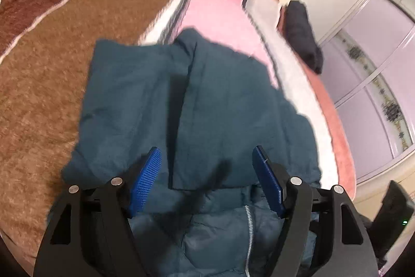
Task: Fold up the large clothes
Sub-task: 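Withdraw the open left tool from the folded jacket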
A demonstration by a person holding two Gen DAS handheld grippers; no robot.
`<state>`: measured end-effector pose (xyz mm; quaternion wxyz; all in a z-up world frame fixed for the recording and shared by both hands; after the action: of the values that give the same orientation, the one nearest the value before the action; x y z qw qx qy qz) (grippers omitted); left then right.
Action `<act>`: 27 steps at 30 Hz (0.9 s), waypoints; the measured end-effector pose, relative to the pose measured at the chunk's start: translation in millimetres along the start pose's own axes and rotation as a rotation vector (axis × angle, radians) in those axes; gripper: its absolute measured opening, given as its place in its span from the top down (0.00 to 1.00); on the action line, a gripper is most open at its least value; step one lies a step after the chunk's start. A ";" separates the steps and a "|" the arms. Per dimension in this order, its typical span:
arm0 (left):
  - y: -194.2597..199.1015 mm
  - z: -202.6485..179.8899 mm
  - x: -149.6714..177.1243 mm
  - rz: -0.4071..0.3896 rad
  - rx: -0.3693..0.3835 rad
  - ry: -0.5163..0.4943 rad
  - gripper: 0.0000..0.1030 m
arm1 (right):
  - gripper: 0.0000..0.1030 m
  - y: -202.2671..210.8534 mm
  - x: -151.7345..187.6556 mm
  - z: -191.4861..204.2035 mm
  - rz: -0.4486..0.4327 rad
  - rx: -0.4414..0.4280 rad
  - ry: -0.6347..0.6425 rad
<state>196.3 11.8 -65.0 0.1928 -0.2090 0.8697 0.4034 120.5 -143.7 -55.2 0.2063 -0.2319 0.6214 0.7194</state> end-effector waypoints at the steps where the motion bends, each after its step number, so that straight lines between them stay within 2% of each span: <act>1: -6.2 1.3 1.6 0.015 0.000 0.012 0.40 | 0.60 -0.6 0.6 -6.3 0.000 0.003 -0.017; 2: -12.0 1.0 2.7 0.031 0.014 0.023 0.53 | 0.60 0.4 1.0 -10.4 -0.001 0.004 -0.029; 4: -21.0 -1.7 4.0 0.052 0.016 0.047 0.68 | 0.60 1.5 0.6 -22.5 -0.009 0.010 -0.057; 7: -18.9 -26.7 -1.0 0.044 0.072 0.018 0.82 | 0.60 7.0 2.7 -39.4 -0.021 0.024 -0.085; 9: -19.4 -53.0 -3.9 0.041 0.092 -0.051 0.82 | 0.60 7.6 5.5 -54.5 -0.023 0.036 -0.116; 13: -37.7 -125.8 -4.9 0.075 0.194 -0.155 0.81 | 0.60 11.3 13.2 -79.2 -0.022 0.050 -0.179; 15: -53.4 -156.2 0.4 0.113 0.241 -0.192 0.77 | 0.60 14.3 16.9 -86.4 -0.021 0.054 -0.200; 17: -61.1 -185.8 5.2 0.140 0.306 -0.217 0.66 | 0.60 16.6 21.4 -93.0 -0.017 0.058 -0.213; 20: -54.6 -199.8 6.2 0.121 0.337 -0.239 0.59 | 0.59 17.8 26.2 -100.4 -0.015 0.064 -0.226; 23: -37.7 -181.4 6.5 0.084 0.272 -0.256 0.57 | 0.59 14.5 26.5 -109.9 -0.007 0.049 -0.261; 27: -6.9 -118.6 9.8 -0.017 -0.013 -0.311 0.56 | 0.58 7.5 25.4 -122.7 0.009 0.034 -0.315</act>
<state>171.9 -87.1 -3.0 0.3273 -0.1523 0.8250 0.4349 105.1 -266.0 -78.9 0.3017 -0.1097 0.5944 0.7373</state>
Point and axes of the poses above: each gripper's, at about its wrist camera, not at the fingertips, and y roughly against the way its jaws point, z to its left, x to its underside, the point moved 7 cm from there along -y, roughly the way its jaws point, and after that the axes turned 11 degrees about x, right-handed, at the moved point
